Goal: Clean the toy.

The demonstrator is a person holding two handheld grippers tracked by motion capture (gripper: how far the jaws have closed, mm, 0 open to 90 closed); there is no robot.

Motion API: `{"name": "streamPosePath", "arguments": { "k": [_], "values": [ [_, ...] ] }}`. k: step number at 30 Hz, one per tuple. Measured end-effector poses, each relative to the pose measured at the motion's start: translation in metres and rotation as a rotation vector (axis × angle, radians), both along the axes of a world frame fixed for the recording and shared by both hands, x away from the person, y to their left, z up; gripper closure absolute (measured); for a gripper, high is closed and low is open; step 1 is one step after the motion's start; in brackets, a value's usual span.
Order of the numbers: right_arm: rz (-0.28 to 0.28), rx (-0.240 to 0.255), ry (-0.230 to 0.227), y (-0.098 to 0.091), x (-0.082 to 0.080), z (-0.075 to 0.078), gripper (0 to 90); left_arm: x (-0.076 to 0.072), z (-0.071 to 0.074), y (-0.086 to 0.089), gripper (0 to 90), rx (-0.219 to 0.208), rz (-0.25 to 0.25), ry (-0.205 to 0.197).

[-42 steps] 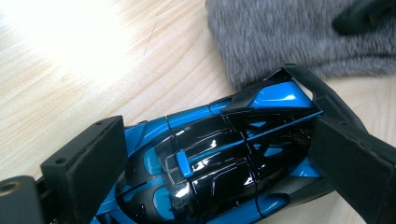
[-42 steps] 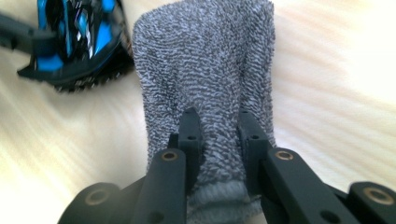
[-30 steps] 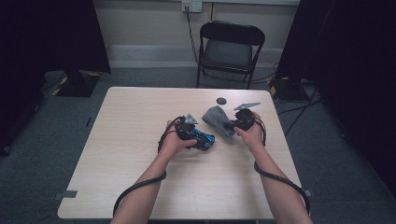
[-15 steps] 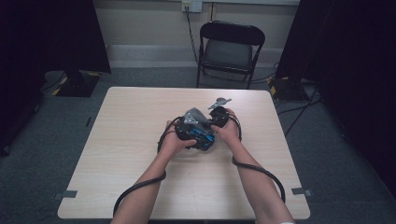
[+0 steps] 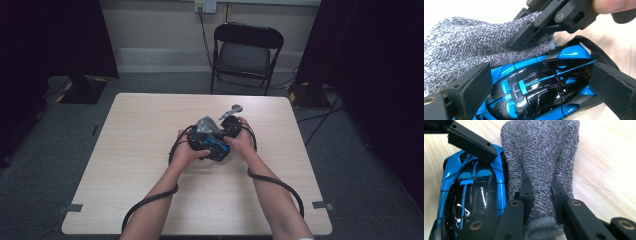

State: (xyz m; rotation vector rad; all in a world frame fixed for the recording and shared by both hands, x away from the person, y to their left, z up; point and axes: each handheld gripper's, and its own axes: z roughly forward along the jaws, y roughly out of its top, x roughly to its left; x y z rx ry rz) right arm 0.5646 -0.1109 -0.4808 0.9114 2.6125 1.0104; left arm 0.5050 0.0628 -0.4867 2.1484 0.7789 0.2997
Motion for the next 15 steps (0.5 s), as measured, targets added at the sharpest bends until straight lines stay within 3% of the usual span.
{"name": "streamPosePath", "arguments": {
  "k": [15],
  "values": [
    [0.067, 0.004, 0.026, -0.021, -0.001, 0.001, 76.1, 0.0, 0.0, 0.0, 4.6, 0.004, -0.002, 0.0]
  ]
}}
